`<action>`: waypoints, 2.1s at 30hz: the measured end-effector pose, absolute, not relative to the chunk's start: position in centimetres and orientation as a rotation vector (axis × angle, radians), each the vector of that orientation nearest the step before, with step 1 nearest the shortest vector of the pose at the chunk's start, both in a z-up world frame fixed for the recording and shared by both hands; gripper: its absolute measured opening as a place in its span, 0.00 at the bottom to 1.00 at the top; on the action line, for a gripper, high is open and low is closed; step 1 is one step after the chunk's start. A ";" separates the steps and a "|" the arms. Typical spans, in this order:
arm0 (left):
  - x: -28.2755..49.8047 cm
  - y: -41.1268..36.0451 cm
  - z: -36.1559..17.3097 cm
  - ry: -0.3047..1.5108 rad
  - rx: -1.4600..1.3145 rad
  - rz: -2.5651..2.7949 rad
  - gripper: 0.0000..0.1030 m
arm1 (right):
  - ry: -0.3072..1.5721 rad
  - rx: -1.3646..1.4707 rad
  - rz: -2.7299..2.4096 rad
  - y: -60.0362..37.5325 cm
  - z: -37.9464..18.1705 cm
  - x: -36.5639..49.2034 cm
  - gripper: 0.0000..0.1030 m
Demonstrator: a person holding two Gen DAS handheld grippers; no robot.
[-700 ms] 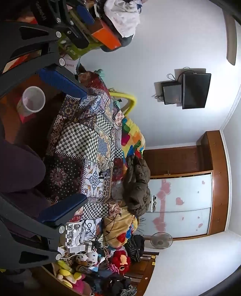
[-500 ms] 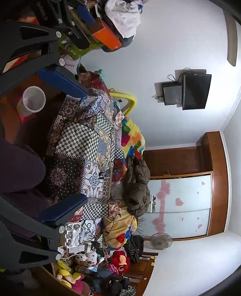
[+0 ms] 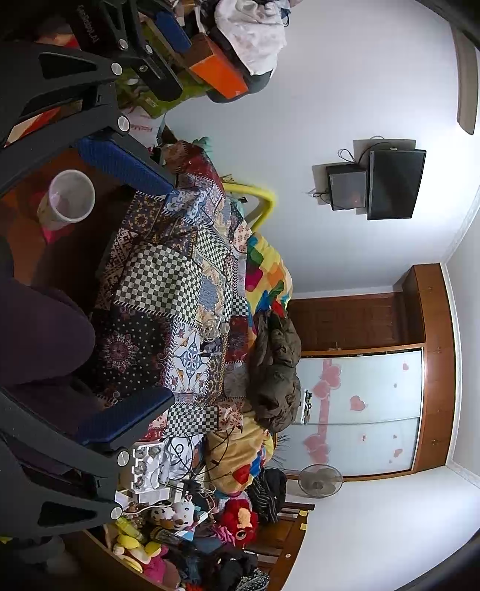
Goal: Collect trash
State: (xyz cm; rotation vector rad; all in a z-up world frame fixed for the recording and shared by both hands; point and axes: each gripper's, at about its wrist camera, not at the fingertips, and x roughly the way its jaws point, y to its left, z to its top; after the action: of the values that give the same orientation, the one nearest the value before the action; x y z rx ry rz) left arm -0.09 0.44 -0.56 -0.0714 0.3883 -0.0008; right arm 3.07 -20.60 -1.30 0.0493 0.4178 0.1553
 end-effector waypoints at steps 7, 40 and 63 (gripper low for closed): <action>-0.2 0.5 -0.5 0.390 -0.074 -0.002 1.00 | 0.413 0.045 0.155 -20.3 -1.2 3.0 1.00; -0.2 0.6 -0.4 0.389 -0.077 -0.004 1.00 | 0.408 0.036 0.158 -20.1 -1.0 2.8 1.00; 2.0 -0.2 0.7 0.361 -0.071 -0.009 1.00 | 0.396 0.040 0.143 -21.1 -0.2 5.2 1.00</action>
State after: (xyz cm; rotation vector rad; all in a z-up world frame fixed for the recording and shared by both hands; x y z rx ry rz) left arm 2.04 -0.22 0.72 -0.0709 0.3612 -0.0092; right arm 5.24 -21.06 -0.21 0.0399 0.3959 0.1425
